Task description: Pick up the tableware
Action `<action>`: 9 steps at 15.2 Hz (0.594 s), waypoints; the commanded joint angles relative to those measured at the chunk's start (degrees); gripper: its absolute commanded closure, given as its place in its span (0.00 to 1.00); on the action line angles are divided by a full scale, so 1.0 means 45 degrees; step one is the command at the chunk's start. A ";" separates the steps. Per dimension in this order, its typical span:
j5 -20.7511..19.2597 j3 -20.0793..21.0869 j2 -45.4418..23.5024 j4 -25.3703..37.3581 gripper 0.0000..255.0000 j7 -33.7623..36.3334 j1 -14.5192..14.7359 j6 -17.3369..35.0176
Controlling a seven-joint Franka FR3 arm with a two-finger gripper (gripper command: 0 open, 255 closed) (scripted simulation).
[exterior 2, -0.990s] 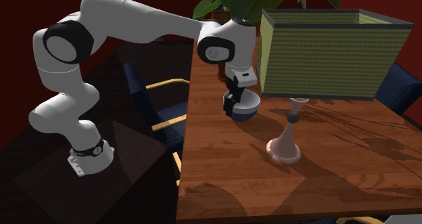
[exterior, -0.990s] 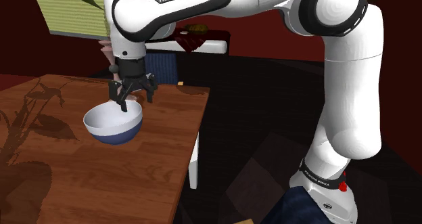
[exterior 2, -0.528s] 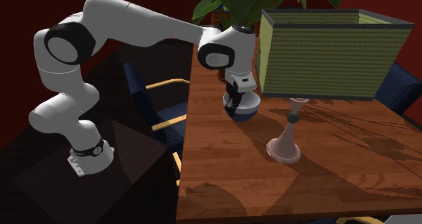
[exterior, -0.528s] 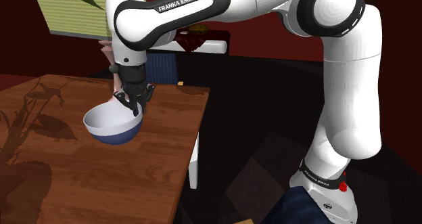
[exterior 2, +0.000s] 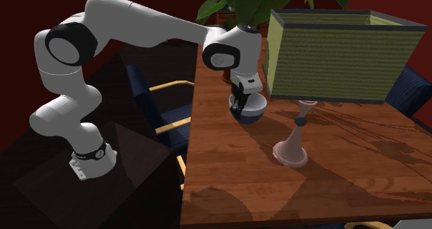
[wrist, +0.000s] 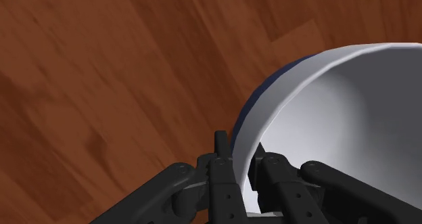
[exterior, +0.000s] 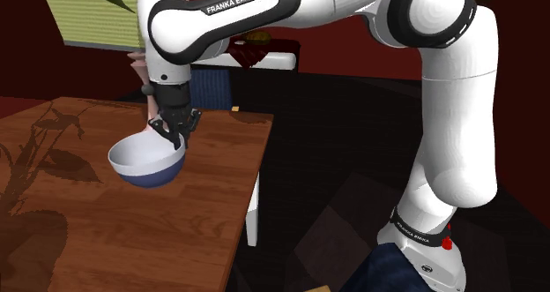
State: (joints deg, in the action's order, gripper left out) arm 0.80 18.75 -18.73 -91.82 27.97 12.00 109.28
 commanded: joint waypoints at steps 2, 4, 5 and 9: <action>0.0015 0.0011 0.0064 0.0334 1.00 0.0026 0.0004 -0.0397; 0.0023 0.0019 0.0103 0.0624 1.00 0.0045 0.0009 -0.0722; 0.0026 0.0023 0.0119 0.0772 1.00 0.0056 0.0012 -0.0886; 0.0031 0.0038 0.0156 0.1406 1.00 0.0102 0.0032 -0.1552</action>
State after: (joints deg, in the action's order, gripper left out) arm 0.93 18.91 -18.16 -86.23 28.44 12.17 103.01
